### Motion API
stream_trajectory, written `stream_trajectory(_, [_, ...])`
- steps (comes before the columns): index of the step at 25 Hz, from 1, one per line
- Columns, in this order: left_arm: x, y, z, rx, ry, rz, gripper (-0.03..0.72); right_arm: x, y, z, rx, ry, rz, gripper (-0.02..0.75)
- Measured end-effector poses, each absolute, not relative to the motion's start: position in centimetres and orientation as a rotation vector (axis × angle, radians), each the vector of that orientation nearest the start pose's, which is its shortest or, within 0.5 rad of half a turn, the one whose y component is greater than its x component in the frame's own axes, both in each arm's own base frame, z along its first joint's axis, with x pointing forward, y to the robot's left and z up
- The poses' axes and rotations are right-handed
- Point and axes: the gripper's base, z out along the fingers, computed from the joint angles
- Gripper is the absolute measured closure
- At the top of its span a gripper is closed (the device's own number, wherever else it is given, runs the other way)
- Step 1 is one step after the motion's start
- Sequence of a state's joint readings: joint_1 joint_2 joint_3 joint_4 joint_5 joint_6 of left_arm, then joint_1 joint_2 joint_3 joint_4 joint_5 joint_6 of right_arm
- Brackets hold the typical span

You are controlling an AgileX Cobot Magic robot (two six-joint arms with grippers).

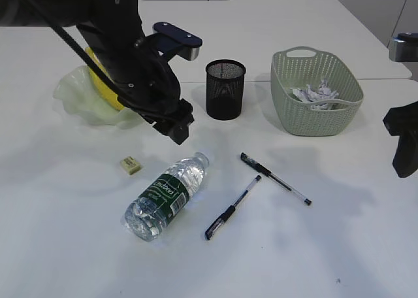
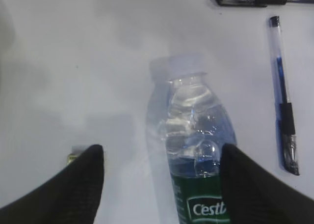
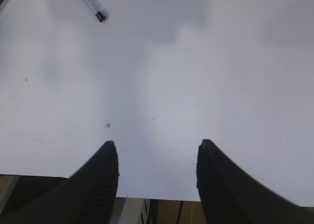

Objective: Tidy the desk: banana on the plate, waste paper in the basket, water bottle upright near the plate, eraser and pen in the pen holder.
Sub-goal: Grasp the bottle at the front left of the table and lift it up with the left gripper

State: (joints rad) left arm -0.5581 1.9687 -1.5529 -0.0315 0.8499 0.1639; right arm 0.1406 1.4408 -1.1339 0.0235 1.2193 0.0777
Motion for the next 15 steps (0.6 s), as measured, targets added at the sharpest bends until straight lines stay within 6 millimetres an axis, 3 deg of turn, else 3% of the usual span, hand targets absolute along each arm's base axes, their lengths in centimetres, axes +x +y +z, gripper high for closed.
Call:
stream_trajectory(7, [37.4, -23.6, 20.2, 0.965, 2.619, -0.137, 0.113, 26.1, 3.9, 28.5, -0.084, 2.997, 0.057, 0.351])
stream_trajectory(15, [37.9, -24.3, 17.1, 0.959, 2.692, -0.171, 0.106, 26.2, 3.9, 28.5, -0.084, 2.989, 0.059, 0.35])
